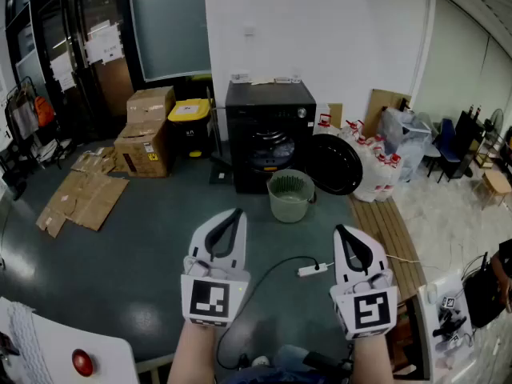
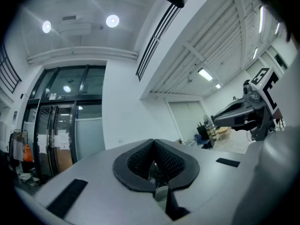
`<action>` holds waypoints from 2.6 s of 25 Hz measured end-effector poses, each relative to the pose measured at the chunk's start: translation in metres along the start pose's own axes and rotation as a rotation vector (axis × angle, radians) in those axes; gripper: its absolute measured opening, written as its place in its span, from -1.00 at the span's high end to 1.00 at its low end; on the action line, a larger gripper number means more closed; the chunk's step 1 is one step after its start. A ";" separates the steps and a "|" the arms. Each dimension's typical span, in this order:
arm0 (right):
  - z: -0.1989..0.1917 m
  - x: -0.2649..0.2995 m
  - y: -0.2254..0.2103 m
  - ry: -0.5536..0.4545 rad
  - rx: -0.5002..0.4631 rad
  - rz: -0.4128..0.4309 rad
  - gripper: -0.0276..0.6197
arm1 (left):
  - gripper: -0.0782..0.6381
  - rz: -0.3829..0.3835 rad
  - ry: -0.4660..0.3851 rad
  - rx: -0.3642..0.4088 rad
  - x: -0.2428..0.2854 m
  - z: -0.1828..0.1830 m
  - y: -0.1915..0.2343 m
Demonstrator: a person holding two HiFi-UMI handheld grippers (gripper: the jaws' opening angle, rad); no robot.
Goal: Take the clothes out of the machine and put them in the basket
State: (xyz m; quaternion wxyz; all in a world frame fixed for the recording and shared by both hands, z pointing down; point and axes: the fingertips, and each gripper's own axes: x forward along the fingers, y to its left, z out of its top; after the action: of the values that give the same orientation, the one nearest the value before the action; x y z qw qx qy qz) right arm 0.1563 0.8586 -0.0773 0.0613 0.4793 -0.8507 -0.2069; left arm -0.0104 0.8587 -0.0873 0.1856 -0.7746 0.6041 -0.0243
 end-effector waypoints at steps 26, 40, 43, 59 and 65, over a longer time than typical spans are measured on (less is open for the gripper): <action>-0.058 0.134 -0.017 0.075 0.145 -0.027 -0.78 | -0.74 0.038 0.132 -0.127 0.096 -0.087 0.068; -0.136 0.325 -0.117 0.154 0.128 0.041 -0.78 | -0.74 0.070 0.206 -0.129 0.308 -0.151 0.110; -0.148 0.357 -0.136 0.153 0.089 0.058 -0.78 | -0.74 0.082 0.212 -0.132 0.344 -0.158 0.118; -0.212 0.447 -0.150 0.235 0.121 0.057 -0.77 | -0.74 0.061 0.284 -0.150 0.430 -0.230 0.149; -0.239 0.507 -0.165 0.273 0.166 0.003 -0.77 | -0.74 0.047 0.283 -0.189 0.491 -0.264 0.190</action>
State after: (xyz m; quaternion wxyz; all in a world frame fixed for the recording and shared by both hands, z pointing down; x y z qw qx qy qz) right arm 0.0883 0.2873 0.0243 0.1370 0.5050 -0.8494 -0.0687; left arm -0.1235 0.2884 0.0067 0.0255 -0.7630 0.6419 -0.0720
